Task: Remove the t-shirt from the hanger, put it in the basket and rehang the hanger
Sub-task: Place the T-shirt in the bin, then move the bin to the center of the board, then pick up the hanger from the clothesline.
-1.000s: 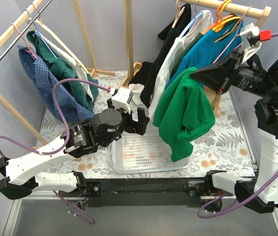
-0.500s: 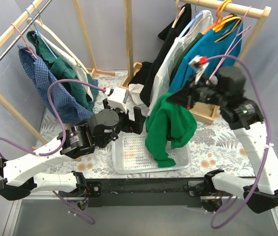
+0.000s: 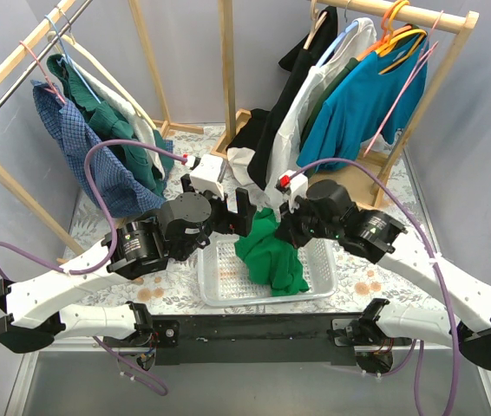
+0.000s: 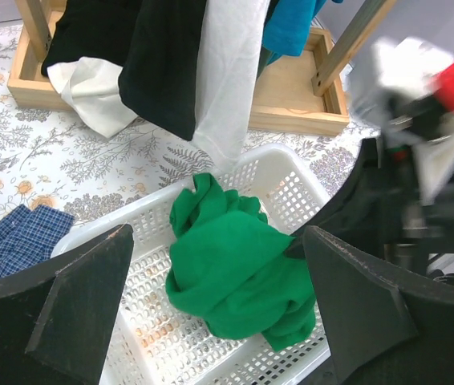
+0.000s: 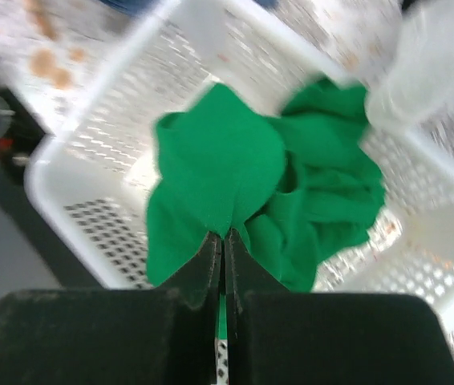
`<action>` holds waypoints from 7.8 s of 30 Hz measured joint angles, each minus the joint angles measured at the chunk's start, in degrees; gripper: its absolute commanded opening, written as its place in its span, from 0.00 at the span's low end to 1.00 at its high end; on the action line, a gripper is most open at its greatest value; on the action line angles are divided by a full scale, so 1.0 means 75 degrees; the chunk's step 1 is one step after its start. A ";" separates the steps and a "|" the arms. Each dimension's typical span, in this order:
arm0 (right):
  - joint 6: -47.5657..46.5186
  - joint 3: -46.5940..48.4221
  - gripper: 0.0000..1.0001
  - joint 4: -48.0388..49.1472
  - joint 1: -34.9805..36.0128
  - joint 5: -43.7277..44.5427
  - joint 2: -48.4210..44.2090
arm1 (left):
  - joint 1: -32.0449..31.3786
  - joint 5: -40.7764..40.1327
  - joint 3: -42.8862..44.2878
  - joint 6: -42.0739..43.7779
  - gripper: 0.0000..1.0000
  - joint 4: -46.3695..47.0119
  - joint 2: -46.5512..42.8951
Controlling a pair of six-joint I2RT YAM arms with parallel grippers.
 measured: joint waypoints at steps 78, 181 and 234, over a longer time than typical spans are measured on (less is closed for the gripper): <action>0.2538 -0.2226 0.69 0.0635 0.0615 0.2894 0.0901 | 0.5735 0.3660 -0.4164 -0.1209 0.88 0.1437 0.1221; 0.2337 0.0504 0.91 -0.0956 0.0472 0.4080 -0.0044 | 0.3040 0.4593 -0.1236 0.0230 0.98 0.1524 0.0682; 0.0956 0.7055 0.78 -0.0286 -0.5936 -0.0609 0.3599 | 0.3040 0.5152 -0.0787 -0.0160 0.98 0.1014 0.0831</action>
